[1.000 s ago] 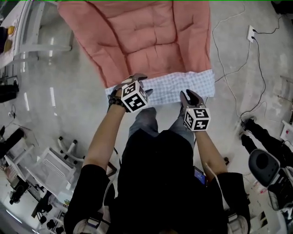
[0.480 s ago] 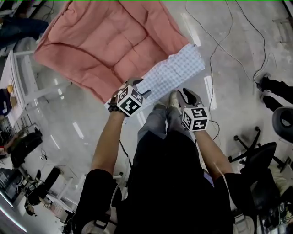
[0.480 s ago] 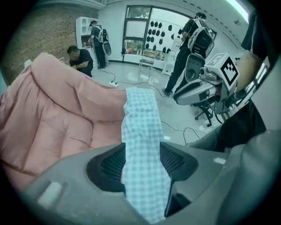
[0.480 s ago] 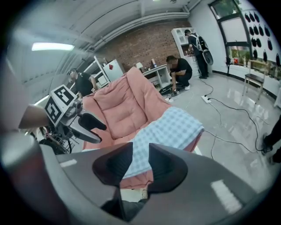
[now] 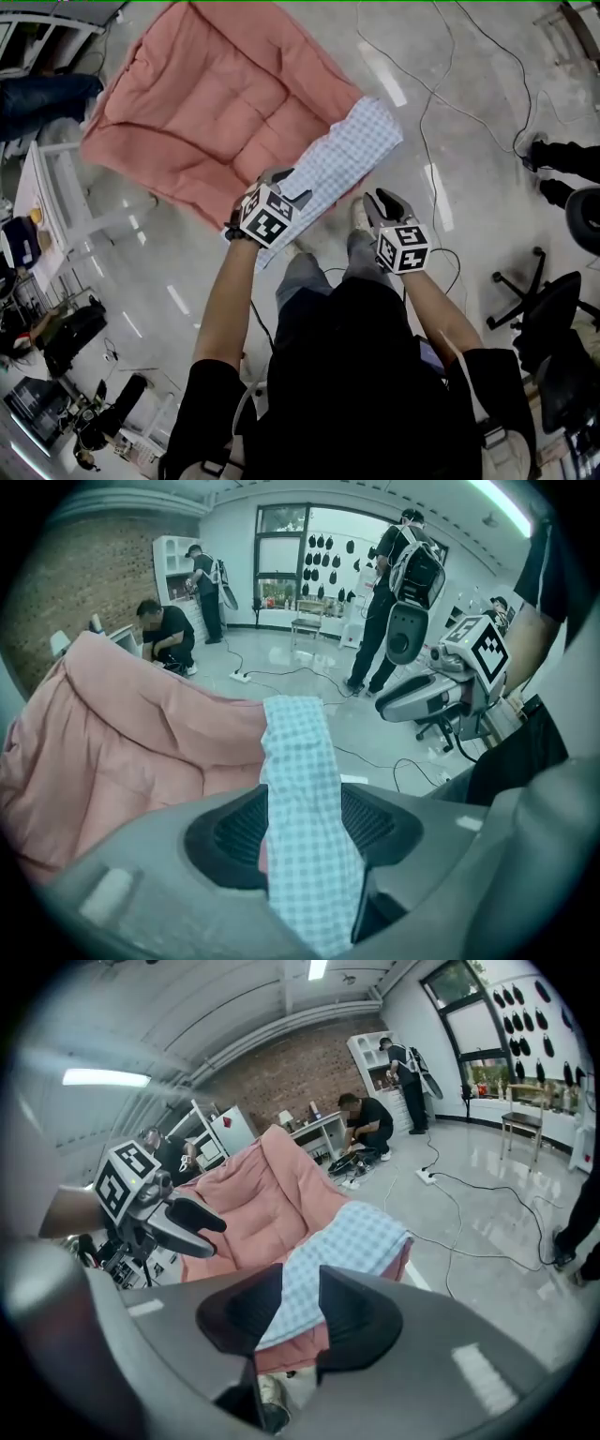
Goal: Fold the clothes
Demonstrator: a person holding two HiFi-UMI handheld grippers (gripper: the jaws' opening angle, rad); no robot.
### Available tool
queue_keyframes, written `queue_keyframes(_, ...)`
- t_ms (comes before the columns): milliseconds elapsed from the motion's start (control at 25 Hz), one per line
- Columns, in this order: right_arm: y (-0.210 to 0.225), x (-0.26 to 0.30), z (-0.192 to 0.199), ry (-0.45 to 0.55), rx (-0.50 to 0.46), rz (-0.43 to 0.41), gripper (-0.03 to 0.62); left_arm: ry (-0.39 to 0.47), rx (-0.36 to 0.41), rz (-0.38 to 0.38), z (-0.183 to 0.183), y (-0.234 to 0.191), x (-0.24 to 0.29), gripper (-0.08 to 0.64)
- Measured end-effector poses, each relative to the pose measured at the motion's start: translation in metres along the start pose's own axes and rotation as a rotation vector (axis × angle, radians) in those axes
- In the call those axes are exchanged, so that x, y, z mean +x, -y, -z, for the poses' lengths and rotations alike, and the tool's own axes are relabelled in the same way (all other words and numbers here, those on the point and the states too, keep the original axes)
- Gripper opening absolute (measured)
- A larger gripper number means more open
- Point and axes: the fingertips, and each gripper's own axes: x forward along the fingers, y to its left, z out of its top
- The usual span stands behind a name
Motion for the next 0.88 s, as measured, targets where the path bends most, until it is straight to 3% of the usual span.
queue_keyframes(240, -0.031, 0.022, 0.026, 0.031, 0.100, 0.080, 0.162, 0.053, -0.003, 0.092, 0.026, -0.008, 0.007, 0.252)
queue_keyframes(560, -0.073, 0.042, 0.068, 0.145, 0.343, 0.267, 0.190, 0.097, 0.087, 0.221, 0.061, -0.042, -0.013, 0.252)
queue_keyframes(720, -0.076, 0.059, 0.080, 0.198, 0.425, 0.309, 0.208, 0.119, 0.037, 0.314, 0.066, -0.059, -0.010, 0.252)
queue_keyframes(880, -0.069, 0.071, 0.101, 0.214, 0.483, 0.300, 0.231, 0.059, 0.017, 0.387, 0.086, -0.061, 0.020, 0.252)
